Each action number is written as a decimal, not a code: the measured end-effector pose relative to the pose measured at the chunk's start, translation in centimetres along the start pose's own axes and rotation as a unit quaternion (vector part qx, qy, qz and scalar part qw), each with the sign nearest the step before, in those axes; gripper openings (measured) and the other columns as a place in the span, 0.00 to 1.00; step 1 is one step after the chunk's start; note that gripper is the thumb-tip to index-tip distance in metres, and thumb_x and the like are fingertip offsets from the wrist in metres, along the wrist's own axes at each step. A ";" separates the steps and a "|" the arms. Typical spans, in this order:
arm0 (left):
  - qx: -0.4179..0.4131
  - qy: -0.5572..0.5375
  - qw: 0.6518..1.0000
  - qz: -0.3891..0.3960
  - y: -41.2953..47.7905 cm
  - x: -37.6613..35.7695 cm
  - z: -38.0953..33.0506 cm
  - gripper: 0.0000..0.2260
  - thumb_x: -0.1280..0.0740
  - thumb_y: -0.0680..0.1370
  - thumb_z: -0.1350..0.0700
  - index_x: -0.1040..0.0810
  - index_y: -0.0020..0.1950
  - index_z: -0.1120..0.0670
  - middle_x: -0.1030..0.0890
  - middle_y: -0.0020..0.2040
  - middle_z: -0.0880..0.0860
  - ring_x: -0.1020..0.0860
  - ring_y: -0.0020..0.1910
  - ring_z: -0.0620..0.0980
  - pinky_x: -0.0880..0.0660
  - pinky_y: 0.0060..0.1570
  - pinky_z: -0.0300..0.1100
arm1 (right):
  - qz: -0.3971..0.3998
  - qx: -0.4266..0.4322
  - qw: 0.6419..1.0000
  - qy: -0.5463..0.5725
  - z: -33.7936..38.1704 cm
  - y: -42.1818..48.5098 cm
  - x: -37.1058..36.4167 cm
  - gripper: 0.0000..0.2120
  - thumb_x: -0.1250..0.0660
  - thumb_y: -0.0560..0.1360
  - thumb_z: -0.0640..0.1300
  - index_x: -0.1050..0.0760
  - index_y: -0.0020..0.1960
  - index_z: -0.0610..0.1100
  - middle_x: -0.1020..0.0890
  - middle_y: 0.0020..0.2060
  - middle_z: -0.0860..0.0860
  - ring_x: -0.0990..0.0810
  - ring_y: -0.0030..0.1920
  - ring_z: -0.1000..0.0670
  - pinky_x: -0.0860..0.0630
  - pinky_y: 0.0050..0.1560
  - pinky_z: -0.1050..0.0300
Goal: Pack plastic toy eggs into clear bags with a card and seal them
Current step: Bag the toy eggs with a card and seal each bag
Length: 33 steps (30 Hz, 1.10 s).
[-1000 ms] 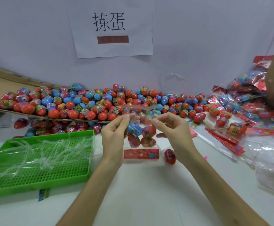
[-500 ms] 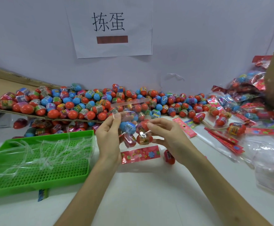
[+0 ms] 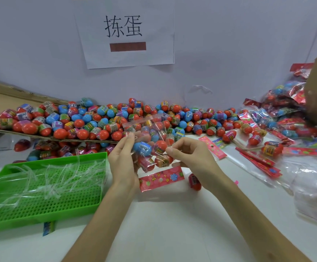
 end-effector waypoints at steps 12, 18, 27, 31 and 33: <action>0.010 -0.017 1.000 0.022 0.7 0.0 0.7 0.10 0.35 0.84 0.58 0.14 0.52 0.59 0.14 0.53 0.63 0.15 0.48 0.56 0.16 0.45 0.46 | -0.017 0.076 0.996 -0.051 0.7 0.0 0.0 0.04 0.30 0.79 0.39 0.22 0.46 0.42 0.17 0.38 0.52 0.17 0.39 0.54 0.20 0.40 0.61; -0.015 0.040 0.998 0.040 0.6 -0.2 1.0 0.11 0.33 0.83 0.57 0.11 0.48 0.52 0.12 0.50 0.55 0.13 0.47 0.50 0.18 0.39 0.37 | -0.096 0.167 0.962 -0.193 2.1 -1.0 0.5 0.18 0.27 0.75 0.36 0.29 0.49 0.57 0.21 0.46 0.59 0.20 0.47 0.57 0.21 0.43 0.64; -0.064 0.135 0.982 0.118 -1.1 -2.7 1.6 0.07 0.35 0.84 0.58 0.17 0.54 0.50 0.12 0.48 0.55 0.13 0.50 0.55 0.17 0.46 0.48 | -0.154 0.375 0.871 -0.277 5.8 -4.1 -0.5 0.09 0.28 0.76 0.38 0.19 0.56 0.43 0.18 0.53 0.50 0.22 0.56 0.56 0.25 0.57 0.66; -0.128 0.187 0.959 0.169 -2.3 -4.2 0.8 0.14 0.34 0.83 0.62 0.14 0.50 0.44 0.12 0.48 0.49 0.14 0.51 0.48 0.19 0.47 0.39 | -0.170 0.384 0.864 -0.279 6.2 -4.4 -0.3 0.08 0.27 0.77 0.39 0.18 0.56 0.42 0.17 0.52 0.49 0.22 0.55 0.54 0.25 0.58 0.66; -0.151 0.211 0.948 0.187 -2.7 -4.7 0.8 0.11 0.33 0.83 0.62 0.15 0.53 0.48 0.13 0.50 0.49 0.14 0.53 0.50 0.19 0.49 0.40 | -0.178 0.381 0.866 -0.271 6.2 -4.4 0.0 0.09 0.27 0.77 0.39 0.17 0.56 0.42 0.17 0.52 0.49 0.22 0.54 0.55 0.25 0.56 0.67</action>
Point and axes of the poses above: each hand's wrist, its own y-axis towards the middle knuckle, its own x-axis out of the back of the hand, z = x × y, the point moved 10 cm from there along y, towards the middle knuckle
